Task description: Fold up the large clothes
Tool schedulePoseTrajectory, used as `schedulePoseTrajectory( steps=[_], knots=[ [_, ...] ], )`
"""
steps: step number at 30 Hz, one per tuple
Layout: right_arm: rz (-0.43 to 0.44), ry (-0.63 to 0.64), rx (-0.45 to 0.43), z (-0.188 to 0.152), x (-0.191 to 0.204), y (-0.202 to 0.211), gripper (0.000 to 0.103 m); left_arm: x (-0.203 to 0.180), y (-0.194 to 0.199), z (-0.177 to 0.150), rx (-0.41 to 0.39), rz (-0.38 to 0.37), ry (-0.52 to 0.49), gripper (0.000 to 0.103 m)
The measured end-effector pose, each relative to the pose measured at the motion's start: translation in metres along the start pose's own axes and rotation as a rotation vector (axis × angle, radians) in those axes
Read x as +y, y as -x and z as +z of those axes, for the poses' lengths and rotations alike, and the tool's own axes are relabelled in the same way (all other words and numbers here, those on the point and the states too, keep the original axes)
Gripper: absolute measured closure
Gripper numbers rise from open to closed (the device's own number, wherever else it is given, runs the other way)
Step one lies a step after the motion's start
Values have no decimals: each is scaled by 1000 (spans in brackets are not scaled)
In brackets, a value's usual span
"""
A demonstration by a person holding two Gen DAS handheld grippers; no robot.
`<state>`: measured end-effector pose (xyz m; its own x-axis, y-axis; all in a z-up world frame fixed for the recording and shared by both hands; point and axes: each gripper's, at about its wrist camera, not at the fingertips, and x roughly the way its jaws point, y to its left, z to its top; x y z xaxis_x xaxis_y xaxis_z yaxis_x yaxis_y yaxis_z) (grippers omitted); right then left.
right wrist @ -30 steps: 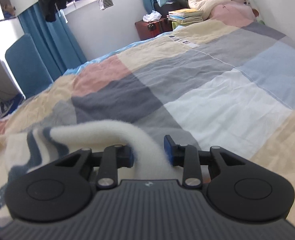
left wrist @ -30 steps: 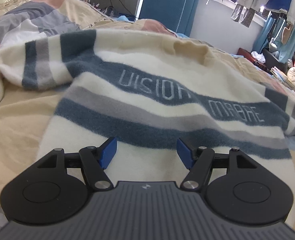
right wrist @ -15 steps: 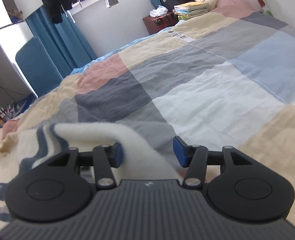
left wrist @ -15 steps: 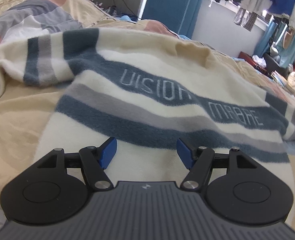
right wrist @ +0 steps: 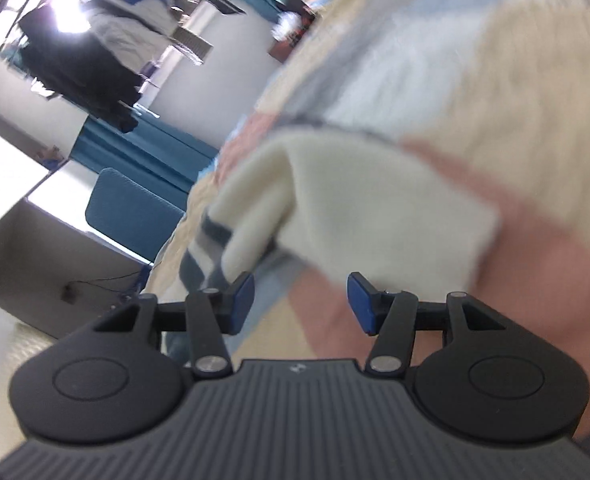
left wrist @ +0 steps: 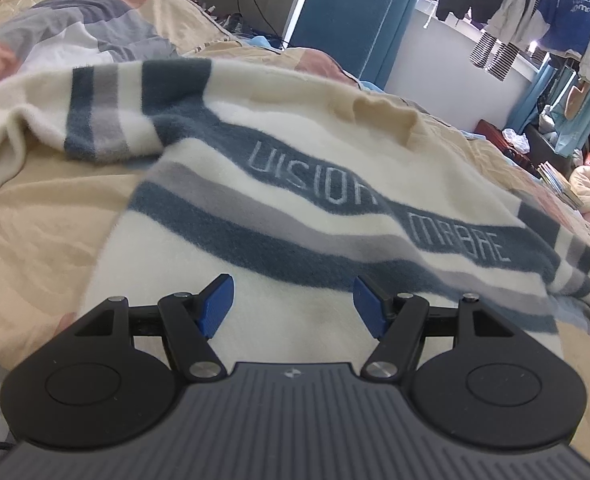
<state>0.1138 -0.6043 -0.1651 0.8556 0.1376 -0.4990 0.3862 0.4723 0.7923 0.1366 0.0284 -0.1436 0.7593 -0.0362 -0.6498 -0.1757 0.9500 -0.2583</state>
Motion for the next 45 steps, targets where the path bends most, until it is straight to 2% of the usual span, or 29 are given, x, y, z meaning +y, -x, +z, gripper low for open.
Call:
schedulePoseTrajectory(
  steps=[2,3,4,6,9,13,14,15,16,18,22,25,27,29,33,38,40,41,42,44,45],
  knots=[
    [3,-63,22,-6,-12,-7,45,-2,3,-2,2,-7,-6,32],
    [-2,-92,20,-9,-17,-11,38,-3,4,-3,3,-8,-11,32],
    [-4,-122,6,-10,-22,-14,36,-4,4,-4,5,-8,-16,32],
    [18,-192,-45,-12,-31,-17,36,-6,5,-6,9,-9,-21,32],
    [25,-218,-144,-9,-33,-20,37,-9,4,-7,12,-5,-32,32],
    [-6,-251,-240,12,-34,-29,38,-12,1,-8,17,10,-48,32],
    [-30,-239,-259,16,-32,-28,45,-13,0,-9,20,11,-51,32],
    [-76,-220,-274,24,-29,-29,58,-13,-1,-8,22,14,-55,32],
    [-110,-204,-288,32,-26,-28,65,-14,-2,-9,22,17,-60,32],
    [-134,-164,-306,50,-21,-25,84,-16,-4,-9,25,25,-71,32],
    [-130,13,-346,92,-2,-16,91,-17,-10,-11,40,39,-89,32],
    [-131,44,-393,123,-1,-7,92,-15,-12,-12,50,33,-77,32],
    [-172,78,-409,135,-2,-6,92,-14,-14,-11,54,36,-72,32],
    [-201,91,-391,137,-9,-9,92,-15,-16,-9,56,40,-72,32],
    [-223,35,-355,122,-27,-18,92,-17,-17,-10,59,45,-82,32],
    [-251,-13,-252,107,-49,-23,89,-17,-13,-12,58,37,-79,32],
    [-235,-64,-244,104,-56,-20,80,-17,-13,-13,60,43,-82,32],
    [-225,-94,-242,102,-58,-19,63,-17,-13,-13,61,44,-81,32],
    [-201,-125,-242,100,-60,-18,41,-17,-12,-13,60,43,-79,32],
    [-158,-150,-247,96,-59,-16,33,-18,-10,-14,58,42,-82,32],
    [-160,-147,-248,93,-56,-16,33,-18,-10,-14,58,44,-84,32]
  ],
)
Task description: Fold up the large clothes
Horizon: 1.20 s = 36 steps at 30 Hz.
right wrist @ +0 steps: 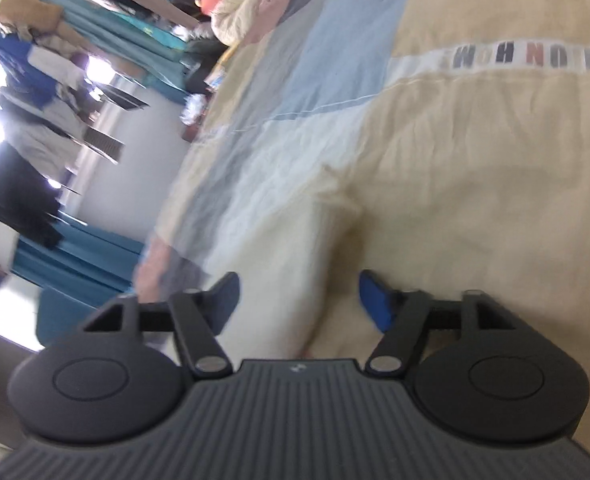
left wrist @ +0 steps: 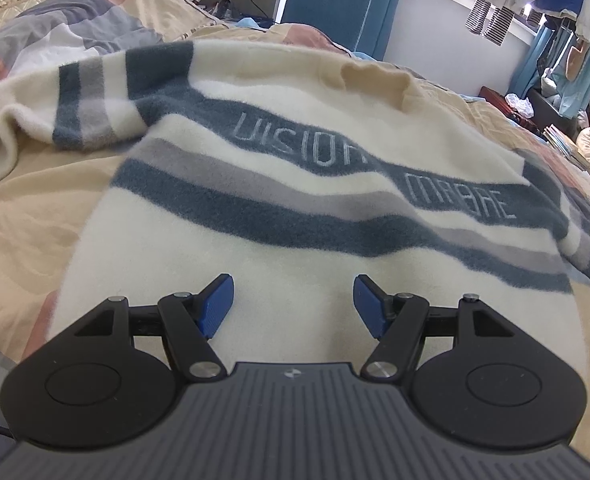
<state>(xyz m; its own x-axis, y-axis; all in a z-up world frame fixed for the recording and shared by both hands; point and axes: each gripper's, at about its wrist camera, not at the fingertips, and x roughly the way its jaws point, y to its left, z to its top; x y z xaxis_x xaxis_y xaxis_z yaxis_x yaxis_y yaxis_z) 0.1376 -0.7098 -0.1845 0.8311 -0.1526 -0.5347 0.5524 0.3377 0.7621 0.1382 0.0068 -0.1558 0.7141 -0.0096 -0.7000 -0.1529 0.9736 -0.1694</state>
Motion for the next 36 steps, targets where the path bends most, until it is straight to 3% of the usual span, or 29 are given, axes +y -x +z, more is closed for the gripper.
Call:
schedulePoseTrajectory(
  steps=[11,13,14,17,21,28,33,36],
  knots=[
    [46,51,-15,-8,19,-29,33,-1,5,-3,4,2,4,32],
    [7,98,-39,-5,29,-35,64,-2,2,-2,3,11,5,32],
    [-2,118,-45,-3,34,-37,85,-2,0,0,8,13,11,32],
    [9,172,-79,4,51,-33,86,-4,-3,3,11,15,25,32],
    [17,339,-141,9,98,-20,88,-4,-2,4,21,14,28,32],
    [202,582,-233,-12,230,31,89,10,20,14,-17,-30,115,32],
    [400,741,-254,-65,324,86,89,29,36,23,-53,-63,182,32],
    [512,807,-221,-108,367,114,90,41,46,26,-72,-81,211,32]
  ],
)
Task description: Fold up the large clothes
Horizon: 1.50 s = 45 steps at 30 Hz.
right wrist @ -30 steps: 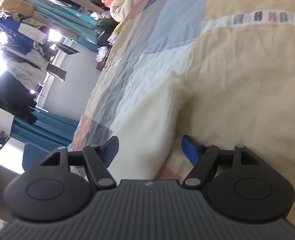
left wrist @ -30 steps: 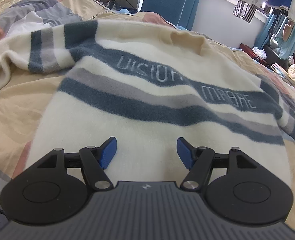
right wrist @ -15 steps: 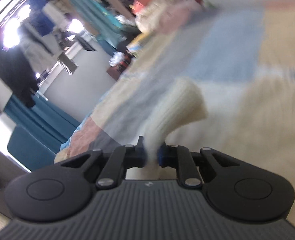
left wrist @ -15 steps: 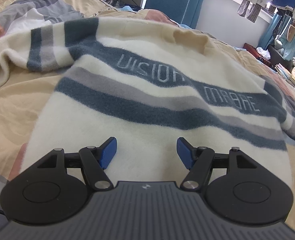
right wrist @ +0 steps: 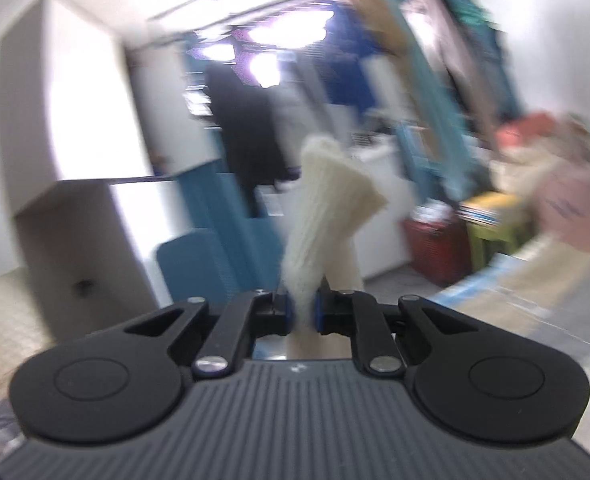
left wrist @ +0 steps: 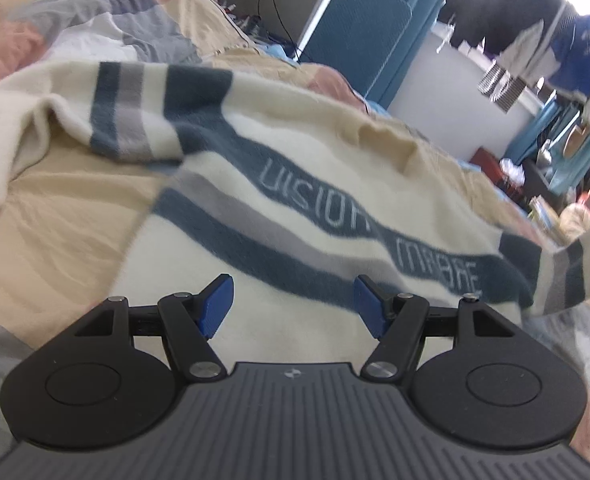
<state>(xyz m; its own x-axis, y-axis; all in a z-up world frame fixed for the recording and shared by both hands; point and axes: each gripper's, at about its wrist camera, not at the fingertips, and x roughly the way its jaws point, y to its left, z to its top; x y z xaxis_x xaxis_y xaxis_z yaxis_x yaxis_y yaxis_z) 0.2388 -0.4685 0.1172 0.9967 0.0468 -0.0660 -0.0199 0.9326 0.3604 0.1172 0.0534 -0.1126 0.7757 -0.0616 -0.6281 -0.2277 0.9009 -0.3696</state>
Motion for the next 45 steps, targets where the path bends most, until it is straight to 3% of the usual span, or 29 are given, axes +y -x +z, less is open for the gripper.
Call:
schedulePoseTrajectory(
  steps=[4,8,11,16,21,26,29,33,36,39,42,45],
  knots=[
    [148,76,33,-16,85,4,90,12,5,2,-16,-11,27,32],
    [268,200,173,-67,160,3,90,20,0,1,13,-5,39,32],
    [324,252,254,-112,204,6,90,33,9,11,-10,-27,96,32],
    [387,266,379,-188,244,19,89,65,37,24,-80,-66,229,32],
    [407,361,501,-262,267,32,88,82,56,34,-150,-66,255,32],
    [416,388,619,-308,266,36,87,92,59,36,-152,-101,274,32],
    [454,410,646,-319,264,37,81,90,59,36,-145,-118,263,32],
    [477,371,696,-320,258,36,49,85,57,36,-134,-139,240,32],
    [512,372,759,-314,255,42,46,81,59,36,-146,-167,223,32],
    [541,352,755,-300,245,54,46,71,59,33,-138,-178,182,33],
    [510,301,746,-284,228,60,46,60,51,29,-99,-184,138,33],
    [453,309,707,-274,211,59,46,47,40,22,-62,-178,73,40]
  ],
)
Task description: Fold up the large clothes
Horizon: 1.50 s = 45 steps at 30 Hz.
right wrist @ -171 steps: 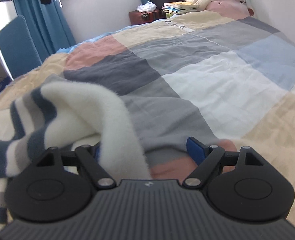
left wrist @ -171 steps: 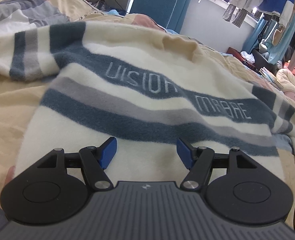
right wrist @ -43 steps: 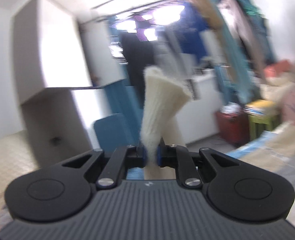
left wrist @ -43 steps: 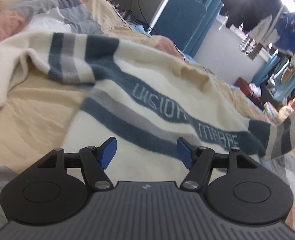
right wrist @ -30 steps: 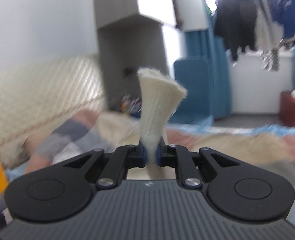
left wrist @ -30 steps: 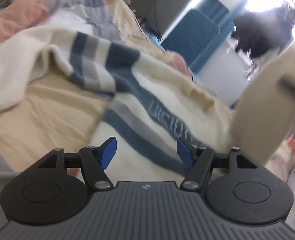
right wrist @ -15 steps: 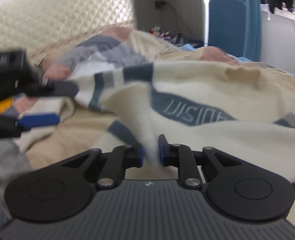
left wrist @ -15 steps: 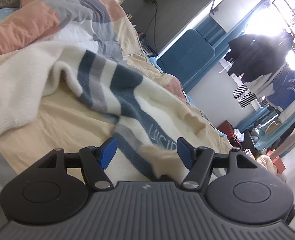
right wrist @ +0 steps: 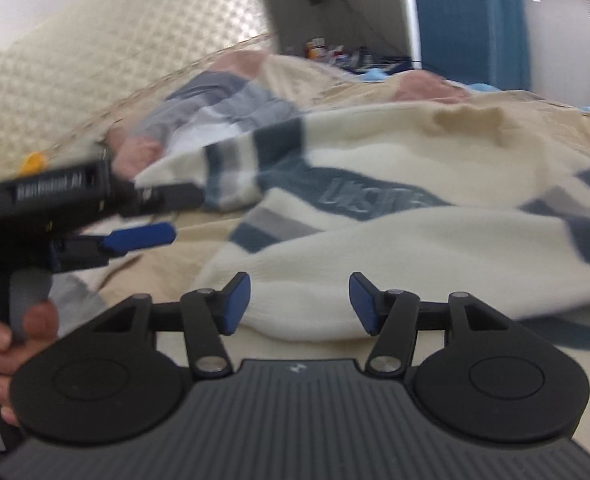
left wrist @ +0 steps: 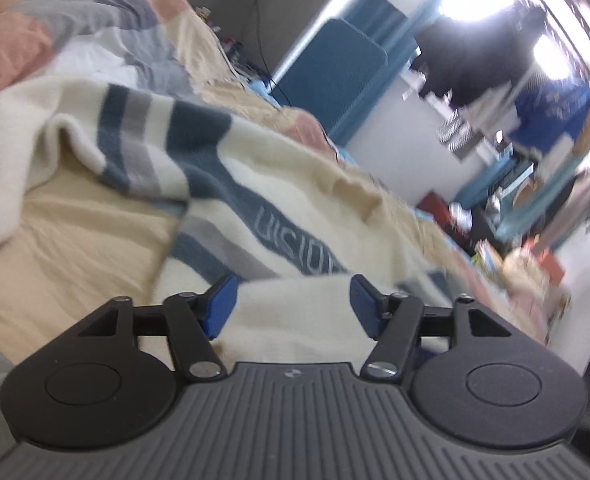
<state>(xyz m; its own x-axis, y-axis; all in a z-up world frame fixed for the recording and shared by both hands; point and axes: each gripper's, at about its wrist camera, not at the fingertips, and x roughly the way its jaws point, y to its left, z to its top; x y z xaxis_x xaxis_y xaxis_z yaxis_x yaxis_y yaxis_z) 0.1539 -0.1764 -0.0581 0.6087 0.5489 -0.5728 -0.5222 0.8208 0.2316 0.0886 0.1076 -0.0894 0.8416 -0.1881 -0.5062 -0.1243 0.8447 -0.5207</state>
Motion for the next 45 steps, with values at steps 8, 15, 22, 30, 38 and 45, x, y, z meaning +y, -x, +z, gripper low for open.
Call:
schedulePoseTrajectory(
  steps=[8,15,22,30,38,45],
  knots=[
    [-125,-15,-64,-6,-30,-12,46,-18,-44,-24,119,55,-101,55],
    [-194,-11,-39,-22,-49,-43,47,-13,-73,-37,211,128,-125,58],
    [-167,-81,21,-29,-63,-59,47,-2,-63,-31,177,112,-60,57],
    [-164,-82,21,-29,-62,-57,47,35,-35,4,119,200,112,47],
    [-159,-83,17,-30,-63,-58,47,114,8,38,26,334,452,41],
    [-141,-103,9,-32,-68,-56,47,177,10,26,-132,374,818,40]
  ],
)
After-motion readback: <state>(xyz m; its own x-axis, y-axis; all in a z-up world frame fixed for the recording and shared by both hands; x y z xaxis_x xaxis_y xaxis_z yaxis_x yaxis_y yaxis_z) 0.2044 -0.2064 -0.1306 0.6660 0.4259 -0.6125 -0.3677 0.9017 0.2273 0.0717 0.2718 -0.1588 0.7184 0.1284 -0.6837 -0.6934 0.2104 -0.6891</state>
